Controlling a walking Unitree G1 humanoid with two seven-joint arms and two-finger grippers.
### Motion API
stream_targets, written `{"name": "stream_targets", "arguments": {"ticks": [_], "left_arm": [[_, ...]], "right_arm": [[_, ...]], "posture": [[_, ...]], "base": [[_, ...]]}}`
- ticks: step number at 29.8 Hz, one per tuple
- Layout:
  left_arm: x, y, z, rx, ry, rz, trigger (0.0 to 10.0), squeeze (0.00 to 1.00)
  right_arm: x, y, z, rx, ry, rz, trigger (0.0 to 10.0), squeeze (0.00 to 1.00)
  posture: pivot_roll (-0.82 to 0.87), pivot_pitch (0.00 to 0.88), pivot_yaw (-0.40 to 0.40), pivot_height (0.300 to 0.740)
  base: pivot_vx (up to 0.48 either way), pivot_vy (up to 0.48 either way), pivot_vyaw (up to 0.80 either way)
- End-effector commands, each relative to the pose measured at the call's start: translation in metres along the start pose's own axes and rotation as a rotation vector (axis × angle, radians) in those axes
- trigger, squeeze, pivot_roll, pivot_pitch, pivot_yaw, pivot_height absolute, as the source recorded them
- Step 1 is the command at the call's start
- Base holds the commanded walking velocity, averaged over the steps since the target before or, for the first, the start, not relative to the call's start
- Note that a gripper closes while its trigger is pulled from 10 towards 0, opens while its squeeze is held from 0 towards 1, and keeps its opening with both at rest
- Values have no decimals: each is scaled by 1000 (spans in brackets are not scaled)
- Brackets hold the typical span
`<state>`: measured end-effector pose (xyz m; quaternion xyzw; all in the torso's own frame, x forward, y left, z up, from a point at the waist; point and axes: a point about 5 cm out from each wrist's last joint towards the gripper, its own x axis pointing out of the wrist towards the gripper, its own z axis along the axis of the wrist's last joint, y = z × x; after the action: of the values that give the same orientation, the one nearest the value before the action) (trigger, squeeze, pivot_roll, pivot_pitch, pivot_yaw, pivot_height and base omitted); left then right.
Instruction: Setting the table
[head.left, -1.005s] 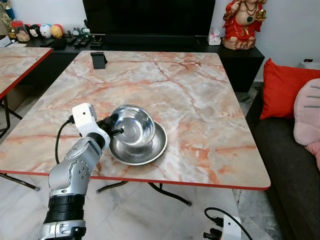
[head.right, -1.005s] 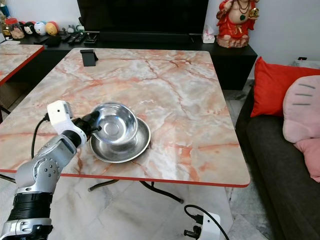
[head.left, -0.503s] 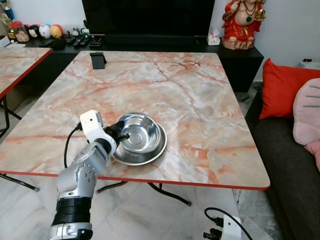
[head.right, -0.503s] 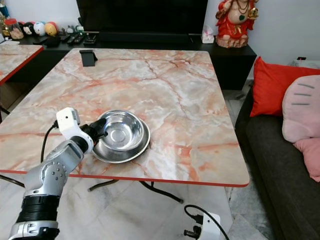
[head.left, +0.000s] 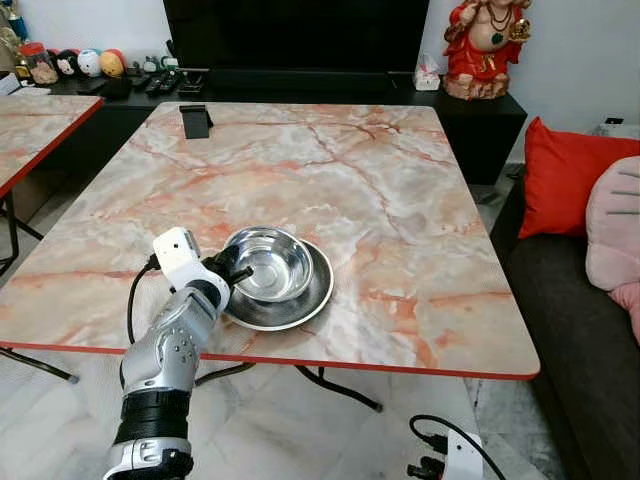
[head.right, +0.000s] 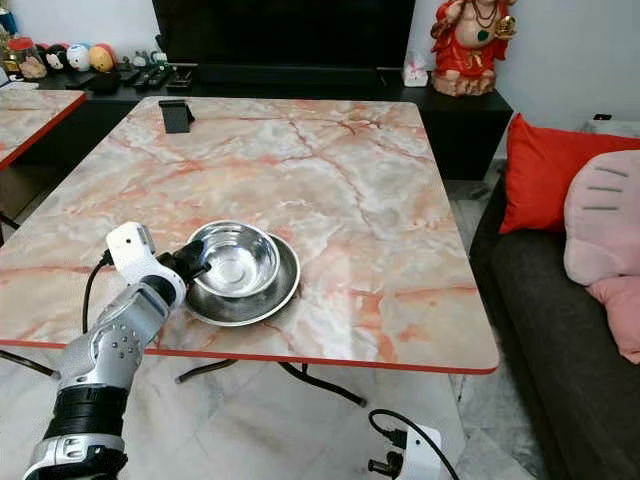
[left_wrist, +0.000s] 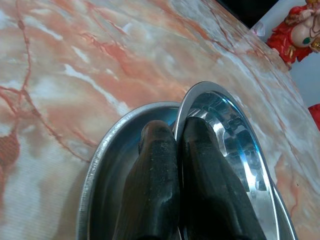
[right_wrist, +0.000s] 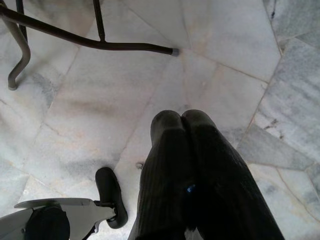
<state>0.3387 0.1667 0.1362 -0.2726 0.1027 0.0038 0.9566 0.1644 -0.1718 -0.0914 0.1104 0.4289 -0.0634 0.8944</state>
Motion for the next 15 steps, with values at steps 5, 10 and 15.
{"name": "stream_targets", "arguments": {"ticks": [5,10,15], "left_arm": [[3,0,-4,4,36,19,10000,173],[2,0,-7,-16,56,-1,10000,965],[2,1,-7,-17,52,4,10000,961]], "right_arm": [[0,-1,0,2,2,-3,10000,0],[0,-1,0,-1,3,-1,10000,0],[0,-1,0,-1,4,1,10000,0]], "posture": [[22,0,-8,736],[27,0,-11,736],[24,0,-11,736]], "base": [[0,0,0],[0,0,0],[0,0,0]]}}
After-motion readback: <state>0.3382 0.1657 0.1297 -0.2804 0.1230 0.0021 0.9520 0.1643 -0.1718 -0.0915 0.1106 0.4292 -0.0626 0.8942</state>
